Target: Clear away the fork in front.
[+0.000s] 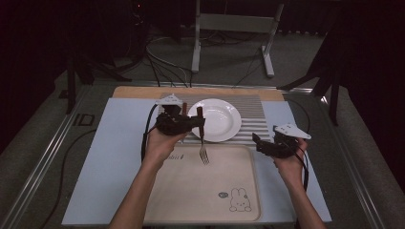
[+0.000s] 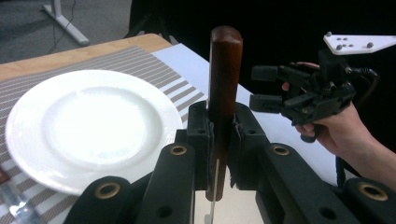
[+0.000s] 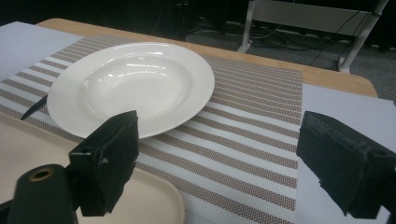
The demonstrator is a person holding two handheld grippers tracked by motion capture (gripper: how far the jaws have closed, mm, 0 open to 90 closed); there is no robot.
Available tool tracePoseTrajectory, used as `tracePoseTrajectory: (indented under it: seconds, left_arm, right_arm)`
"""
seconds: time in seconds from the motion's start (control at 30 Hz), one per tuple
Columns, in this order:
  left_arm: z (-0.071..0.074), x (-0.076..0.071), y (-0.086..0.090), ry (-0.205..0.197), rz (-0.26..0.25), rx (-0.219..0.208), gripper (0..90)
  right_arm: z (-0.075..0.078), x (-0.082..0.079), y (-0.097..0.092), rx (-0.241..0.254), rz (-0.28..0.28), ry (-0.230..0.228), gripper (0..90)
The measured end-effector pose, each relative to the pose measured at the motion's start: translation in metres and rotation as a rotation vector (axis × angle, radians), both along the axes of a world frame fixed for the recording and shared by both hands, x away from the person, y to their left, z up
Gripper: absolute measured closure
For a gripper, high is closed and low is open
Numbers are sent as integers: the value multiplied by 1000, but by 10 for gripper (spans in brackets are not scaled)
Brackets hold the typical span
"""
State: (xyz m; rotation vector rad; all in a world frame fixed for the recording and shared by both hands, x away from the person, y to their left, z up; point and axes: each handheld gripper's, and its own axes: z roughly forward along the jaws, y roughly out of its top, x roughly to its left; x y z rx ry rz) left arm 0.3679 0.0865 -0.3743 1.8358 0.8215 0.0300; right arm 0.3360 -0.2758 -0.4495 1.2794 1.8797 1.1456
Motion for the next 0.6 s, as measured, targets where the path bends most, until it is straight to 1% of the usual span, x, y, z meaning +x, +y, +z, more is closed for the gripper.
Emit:
tracePoseTrajectory:
  seconds: [0.13,0.27,0.43,0.47,0.6]
  left_arm:
    - [0,-4,12,11,9,3,809]
    - [-3,-9,23,26,6,18,809]
    - [-4,-13,31,34,3,25,809]
    - [-4,-16,35,32,1,34,809]
    - [-4,-19,41,33,2,40,809]
  right_arm:
    - [1,0,0,1,0,0,135]
    - [0,0,0,-2,1,1,135]
    - [0,0,0,-2,2,2,135]
    - [0,0,0,-3,1,2,135]
    - [0,-1,0,-2,1,4,135]
